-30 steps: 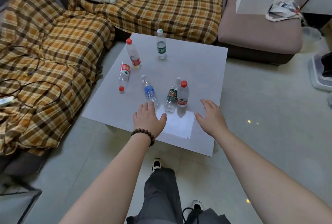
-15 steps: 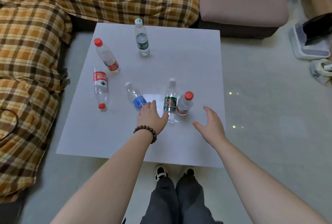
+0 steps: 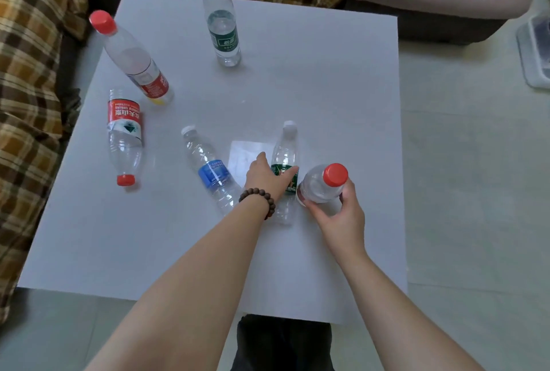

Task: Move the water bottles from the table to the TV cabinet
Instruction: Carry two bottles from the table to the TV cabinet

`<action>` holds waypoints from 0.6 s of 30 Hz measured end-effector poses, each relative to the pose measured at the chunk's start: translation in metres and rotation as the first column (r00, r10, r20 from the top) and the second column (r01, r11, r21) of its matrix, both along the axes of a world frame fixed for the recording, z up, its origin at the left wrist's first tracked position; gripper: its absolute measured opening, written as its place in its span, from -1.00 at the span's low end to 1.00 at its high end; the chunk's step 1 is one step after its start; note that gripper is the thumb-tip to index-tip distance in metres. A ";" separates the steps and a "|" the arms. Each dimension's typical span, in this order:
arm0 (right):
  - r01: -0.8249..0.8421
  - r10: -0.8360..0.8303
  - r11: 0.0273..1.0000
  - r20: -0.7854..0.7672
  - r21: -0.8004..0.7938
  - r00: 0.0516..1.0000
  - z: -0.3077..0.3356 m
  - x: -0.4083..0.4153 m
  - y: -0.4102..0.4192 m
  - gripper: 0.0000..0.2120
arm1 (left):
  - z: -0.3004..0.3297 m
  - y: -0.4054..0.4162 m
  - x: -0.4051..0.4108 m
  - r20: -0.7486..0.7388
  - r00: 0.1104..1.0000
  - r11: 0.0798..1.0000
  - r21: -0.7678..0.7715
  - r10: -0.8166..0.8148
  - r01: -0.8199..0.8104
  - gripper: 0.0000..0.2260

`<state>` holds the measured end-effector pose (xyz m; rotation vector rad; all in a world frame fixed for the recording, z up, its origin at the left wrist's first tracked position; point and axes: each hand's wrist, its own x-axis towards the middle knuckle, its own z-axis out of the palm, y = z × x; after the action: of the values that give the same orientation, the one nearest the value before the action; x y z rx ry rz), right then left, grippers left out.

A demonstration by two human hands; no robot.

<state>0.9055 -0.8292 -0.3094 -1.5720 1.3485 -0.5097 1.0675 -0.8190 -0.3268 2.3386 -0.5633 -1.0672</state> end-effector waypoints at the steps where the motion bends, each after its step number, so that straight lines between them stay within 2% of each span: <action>1: 0.011 -0.011 1.000 0.009 -0.008 1.000 -0.001 0.001 -0.001 -0.38 | -0.006 -0.002 0.000 0.013 1.000 1.000 0.006 -0.007 0.007 -0.30; 5: 0.015 -0.015 1.000 0.035 -0.015 0.999 -0.005 0.001 -0.004 -0.41 | -0.014 -0.004 0.002 -0.001 0.998 0.997 0.057 -0.056 0.056 -0.44; 8: 0.053 -0.053 0.999 0.054 0.010 0.997 -0.001 -0.002 -0.004 -0.41 | -0.005 0.000 0.003 -0.014 0.997 0.996 0.060 -0.070 0.071 -0.47; 12: 0.100 -0.103 0.994 0.071 0.040 0.992 0.027 -0.012 -0.001 -0.41 | 0.033 0.013 0.001 0.021 1.000 0.997 -0.074 -0.022 0.023 -0.33; 18: 0.120 -0.119 0.993 0.103 -0.008 0.988 0.121 -0.032 0.001 -0.42 | 0.142 0.035 -0.020 0.036 0.999 0.956 -0.292 -0.011 0.021 -0.33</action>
<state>0.8737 -0.8279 -0.1888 -1.4620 1.3688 -0.6656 1.0477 -0.7842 -0.1850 2.0989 -0.7032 -0.8856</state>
